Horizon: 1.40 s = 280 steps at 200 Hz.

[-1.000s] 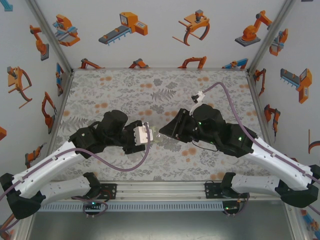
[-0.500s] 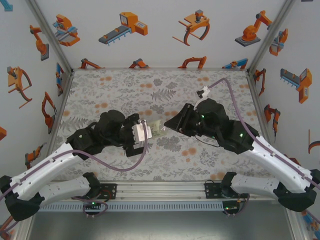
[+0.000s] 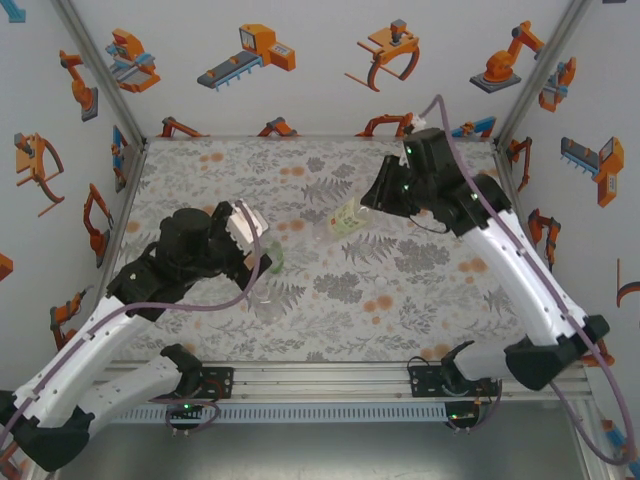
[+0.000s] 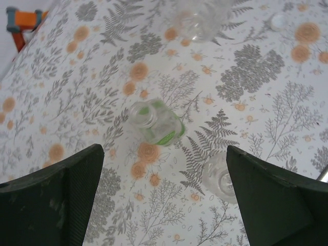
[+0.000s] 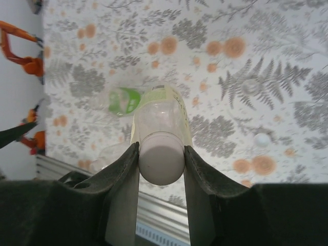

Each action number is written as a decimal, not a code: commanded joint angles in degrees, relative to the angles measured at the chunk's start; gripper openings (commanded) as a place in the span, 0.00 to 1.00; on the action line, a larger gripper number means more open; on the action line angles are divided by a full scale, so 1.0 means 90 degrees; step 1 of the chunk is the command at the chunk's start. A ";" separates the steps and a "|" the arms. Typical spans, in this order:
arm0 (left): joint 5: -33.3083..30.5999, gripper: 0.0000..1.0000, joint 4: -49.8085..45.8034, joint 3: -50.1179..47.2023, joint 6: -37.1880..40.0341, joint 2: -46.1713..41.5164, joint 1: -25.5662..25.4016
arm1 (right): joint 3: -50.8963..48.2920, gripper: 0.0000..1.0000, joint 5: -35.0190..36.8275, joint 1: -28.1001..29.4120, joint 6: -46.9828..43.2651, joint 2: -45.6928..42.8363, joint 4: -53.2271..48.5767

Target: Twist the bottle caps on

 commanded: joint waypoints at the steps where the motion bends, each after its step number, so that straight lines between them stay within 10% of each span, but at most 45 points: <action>1: -0.0110 0.97 0.0129 -0.0054 -0.0738 -0.0111 0.0449 | 0.0778 0.10 -0.0149 -0.0301 -0.1183 0.0907 -0.0814; 125: 0.0131 0.96 0.0569 -0.0941 -0.1118 -0.0057 0.2166 | 0.5662 0.12 0.0888 -0.0834 -0.2881 0.5291 -0.2619; 160: -0.0165 0.96 0.0562 -0.1003 -0.0979 -0.0129 0.2225 | 0.5736 0.16 0.0867 -0.0859 -0.2900 0.5575 -0.2551; 217: -0.0069 0.96 0.0564 -0.1020 -0.0998 -0.0122 0.2274 | 0.5707 0.50 0.0872 -0.0858 -0.2887 0.5619 -0.2493; 280: 0.0146 0.96 0.0917 -0.1189 -0.1345 -0.0099 0.2269 | 0.5823 0.54 0.1049 -0.0851 -0.2950 0.5019 -0.2516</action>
